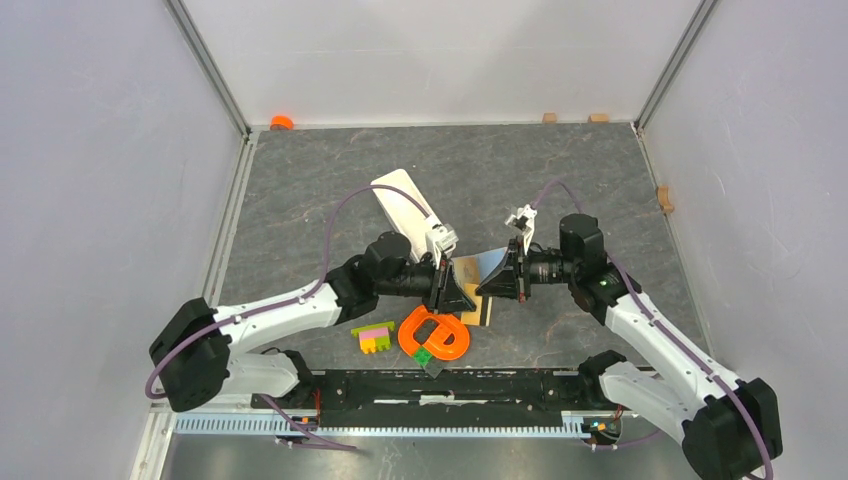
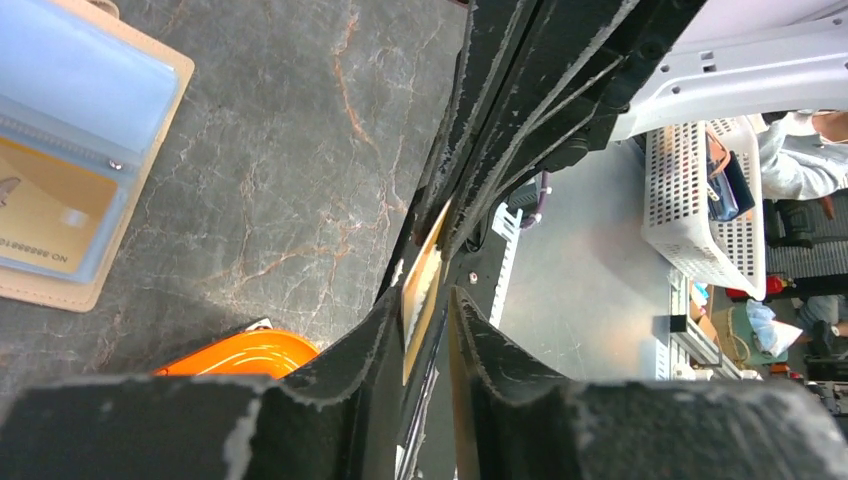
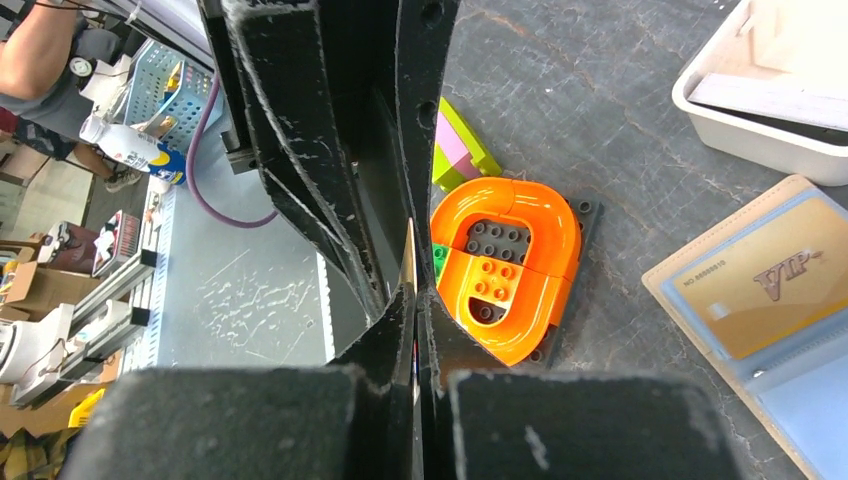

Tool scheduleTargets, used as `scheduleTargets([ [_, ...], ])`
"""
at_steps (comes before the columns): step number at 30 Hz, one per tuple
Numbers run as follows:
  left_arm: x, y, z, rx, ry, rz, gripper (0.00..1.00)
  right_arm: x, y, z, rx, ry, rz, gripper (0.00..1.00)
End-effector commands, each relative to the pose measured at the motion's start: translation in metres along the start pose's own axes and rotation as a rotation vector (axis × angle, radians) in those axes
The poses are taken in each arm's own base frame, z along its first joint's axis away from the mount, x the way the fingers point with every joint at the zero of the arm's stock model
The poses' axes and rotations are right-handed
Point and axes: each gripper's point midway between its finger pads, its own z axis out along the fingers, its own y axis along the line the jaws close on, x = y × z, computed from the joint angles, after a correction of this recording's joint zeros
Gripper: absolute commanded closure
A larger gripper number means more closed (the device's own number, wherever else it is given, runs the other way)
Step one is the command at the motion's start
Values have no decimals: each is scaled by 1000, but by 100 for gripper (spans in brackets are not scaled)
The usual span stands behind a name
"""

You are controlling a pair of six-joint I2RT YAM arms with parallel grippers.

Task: Put the credit cards into the card holder
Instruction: Pick up the credit card from the storage box.

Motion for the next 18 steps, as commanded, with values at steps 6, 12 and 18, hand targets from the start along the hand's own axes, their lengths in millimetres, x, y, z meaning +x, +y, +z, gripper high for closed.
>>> scheduleTargets([
  [6,2,-6,1,28,-32,-18,98,-21,-11,2,74,-41,-61,82],
  [12,1,20,4,-64,-157,-178,98,-28,-69,-17,430,-96,-50,31],
  [18,7,43,21,-146,-233,-293,98,-14,-153,-73,945,-95,31,32],
])
